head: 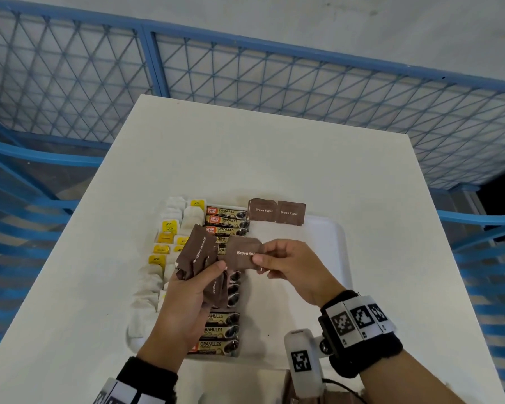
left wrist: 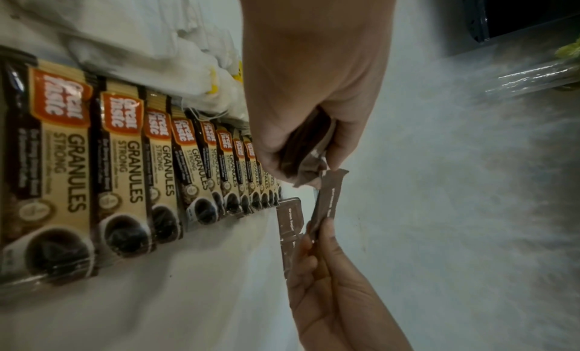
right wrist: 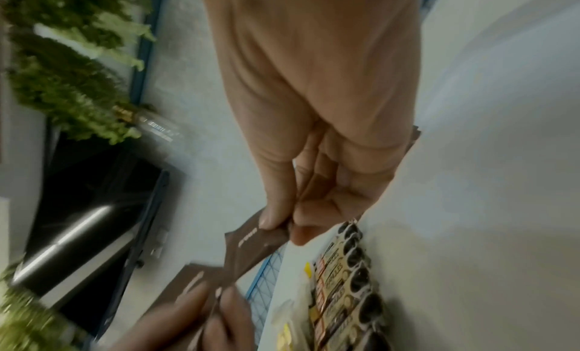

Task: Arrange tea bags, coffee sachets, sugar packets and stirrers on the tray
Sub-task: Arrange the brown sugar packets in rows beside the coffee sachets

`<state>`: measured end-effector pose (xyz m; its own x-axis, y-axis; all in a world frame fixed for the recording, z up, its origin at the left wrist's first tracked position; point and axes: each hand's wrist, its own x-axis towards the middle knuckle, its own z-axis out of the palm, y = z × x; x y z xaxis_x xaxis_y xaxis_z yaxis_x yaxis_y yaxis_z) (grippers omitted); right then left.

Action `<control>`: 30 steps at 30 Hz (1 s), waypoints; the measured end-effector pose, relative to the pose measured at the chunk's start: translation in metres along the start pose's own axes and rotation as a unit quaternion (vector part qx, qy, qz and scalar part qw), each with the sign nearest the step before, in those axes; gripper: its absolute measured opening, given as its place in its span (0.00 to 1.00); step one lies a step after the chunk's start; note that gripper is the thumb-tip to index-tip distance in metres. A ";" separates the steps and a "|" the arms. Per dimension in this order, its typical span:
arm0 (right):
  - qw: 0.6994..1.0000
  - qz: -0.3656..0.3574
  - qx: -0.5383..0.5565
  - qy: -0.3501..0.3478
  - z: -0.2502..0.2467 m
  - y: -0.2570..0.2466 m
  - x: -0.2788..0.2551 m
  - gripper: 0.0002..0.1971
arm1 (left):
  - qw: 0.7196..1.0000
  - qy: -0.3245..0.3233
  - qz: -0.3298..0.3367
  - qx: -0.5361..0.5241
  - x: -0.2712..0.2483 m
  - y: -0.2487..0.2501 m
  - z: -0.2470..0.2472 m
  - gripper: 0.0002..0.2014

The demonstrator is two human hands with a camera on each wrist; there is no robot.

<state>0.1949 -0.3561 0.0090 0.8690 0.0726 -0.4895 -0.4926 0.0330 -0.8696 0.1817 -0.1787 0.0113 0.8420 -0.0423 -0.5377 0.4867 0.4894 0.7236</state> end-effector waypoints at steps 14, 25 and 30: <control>0.960 -0.055 -0.154 0.227 -0.039 0.002 0.081 0.06 | 0.989 -0.062 -0.007 -0.136 -0.005 0.010 -0.010 0.12; 0.931 -0.108 -0.225 0.266 -0.027 0.009 0.095 0.09 | 0.993 -0.044 -0.002 -0.111 -0.002 0.007 -0.015 0.13; 0.924 -0.115 -0.243 0.272 -0.026 0.011 0.096 0.13 | 0.995 -0.031 -0.020 -0.092 0.002 0.005 -0.016 0.27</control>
<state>0.2739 -0.3748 -0.0488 0.9087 -0.3957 -0.1329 -0.3268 -0.4765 -0.8162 0.1820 -0.1630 0.0069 0.8381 -0.1168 -0.5328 0.4748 0.6371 0.6072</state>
